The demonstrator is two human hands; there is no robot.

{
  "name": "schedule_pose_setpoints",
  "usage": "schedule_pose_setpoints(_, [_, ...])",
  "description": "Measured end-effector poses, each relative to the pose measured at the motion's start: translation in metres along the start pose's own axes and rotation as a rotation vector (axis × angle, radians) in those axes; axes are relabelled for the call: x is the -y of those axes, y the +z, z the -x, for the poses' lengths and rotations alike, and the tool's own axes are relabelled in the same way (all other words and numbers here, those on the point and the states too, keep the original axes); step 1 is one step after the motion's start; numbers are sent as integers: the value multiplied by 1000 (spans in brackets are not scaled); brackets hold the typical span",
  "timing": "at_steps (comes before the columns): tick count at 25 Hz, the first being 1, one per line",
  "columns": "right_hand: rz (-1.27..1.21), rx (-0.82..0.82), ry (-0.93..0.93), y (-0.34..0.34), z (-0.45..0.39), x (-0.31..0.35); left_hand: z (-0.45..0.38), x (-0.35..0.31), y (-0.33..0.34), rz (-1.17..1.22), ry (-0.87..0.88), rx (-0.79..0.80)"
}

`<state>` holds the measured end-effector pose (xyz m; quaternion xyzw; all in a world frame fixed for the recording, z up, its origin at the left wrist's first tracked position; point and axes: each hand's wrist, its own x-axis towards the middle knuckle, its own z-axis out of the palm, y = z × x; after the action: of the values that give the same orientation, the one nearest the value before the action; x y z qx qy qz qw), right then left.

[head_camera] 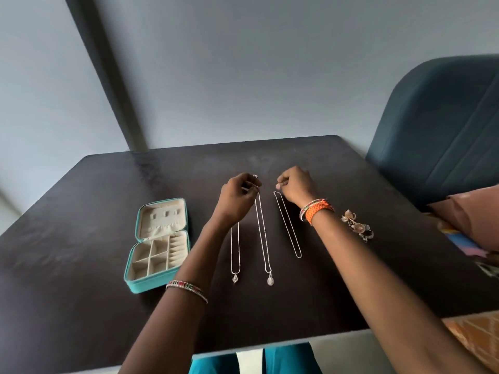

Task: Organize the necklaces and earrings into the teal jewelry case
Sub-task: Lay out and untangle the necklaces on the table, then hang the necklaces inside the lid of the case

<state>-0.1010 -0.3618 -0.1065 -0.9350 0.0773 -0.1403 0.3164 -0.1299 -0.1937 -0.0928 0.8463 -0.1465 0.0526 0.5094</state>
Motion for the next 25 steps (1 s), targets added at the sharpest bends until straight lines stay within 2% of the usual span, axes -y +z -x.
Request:
schedule_pose_setpoints(8, [232,9,-37,15,-10,2,-16,13,11,36,41,56])
schedule_pose_setpoints(12, [537,145,-80,11,-6,16,-14,3,5,78,66,89])
schedule_pose_setpoints(14, [601,217,-70,7,0,21,-10,-1,2,103,67,86])
schedule_pose_setpoints(21, [297,317,11,-55,21,49,10,-20,-10,197,5,75])
schedule_pose_setpoints(25, [-112,342,-12,-107,60,75,34,-55,-17,235,66,97])
